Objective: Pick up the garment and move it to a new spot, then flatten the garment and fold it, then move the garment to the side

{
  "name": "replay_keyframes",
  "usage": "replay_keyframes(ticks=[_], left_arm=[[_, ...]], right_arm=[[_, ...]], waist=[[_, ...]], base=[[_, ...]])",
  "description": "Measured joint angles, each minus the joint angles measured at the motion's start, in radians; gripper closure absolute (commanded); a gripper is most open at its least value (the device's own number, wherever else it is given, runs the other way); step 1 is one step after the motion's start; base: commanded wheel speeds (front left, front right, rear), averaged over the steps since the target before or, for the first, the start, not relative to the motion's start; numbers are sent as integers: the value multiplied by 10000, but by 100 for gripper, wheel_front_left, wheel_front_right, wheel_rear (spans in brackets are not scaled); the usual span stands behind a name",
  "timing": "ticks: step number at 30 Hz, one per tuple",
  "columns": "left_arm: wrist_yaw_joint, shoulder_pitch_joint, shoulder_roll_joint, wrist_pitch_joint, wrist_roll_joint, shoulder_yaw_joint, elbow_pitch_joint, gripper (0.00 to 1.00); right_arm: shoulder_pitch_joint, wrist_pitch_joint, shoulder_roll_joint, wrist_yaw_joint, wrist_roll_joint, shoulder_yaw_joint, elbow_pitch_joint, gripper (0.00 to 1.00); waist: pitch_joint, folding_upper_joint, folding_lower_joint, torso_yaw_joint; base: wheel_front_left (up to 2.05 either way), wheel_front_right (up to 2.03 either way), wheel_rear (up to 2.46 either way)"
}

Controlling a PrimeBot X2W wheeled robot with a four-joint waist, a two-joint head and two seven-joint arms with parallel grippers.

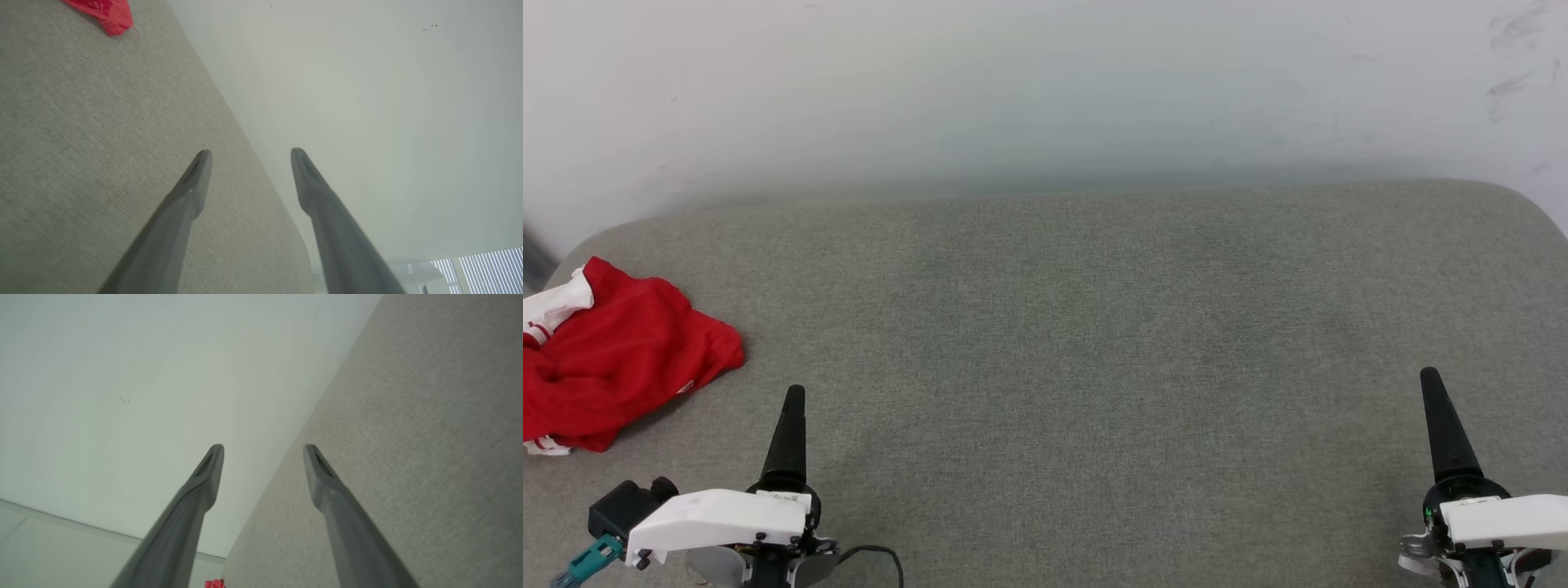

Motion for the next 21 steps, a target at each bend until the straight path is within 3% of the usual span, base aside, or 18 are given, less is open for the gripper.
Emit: replay_keyframes(ticks=[12, 21], left_arm=[[938, 203, 8, -437, 2516, -508, -512, 0], [1354, 361, 10, -740, 4132, -773, -658, 0]], right_arm=[[267, -439, 0, 0, -2765, 472, -748, 0], [466, -717, 0, 0, -4351, 654, -949, 0]], waist=[[27, 0, 0, 18], [21, 0, 0, 24]], base=[[0, 0, 0], [0, 0, 0]])
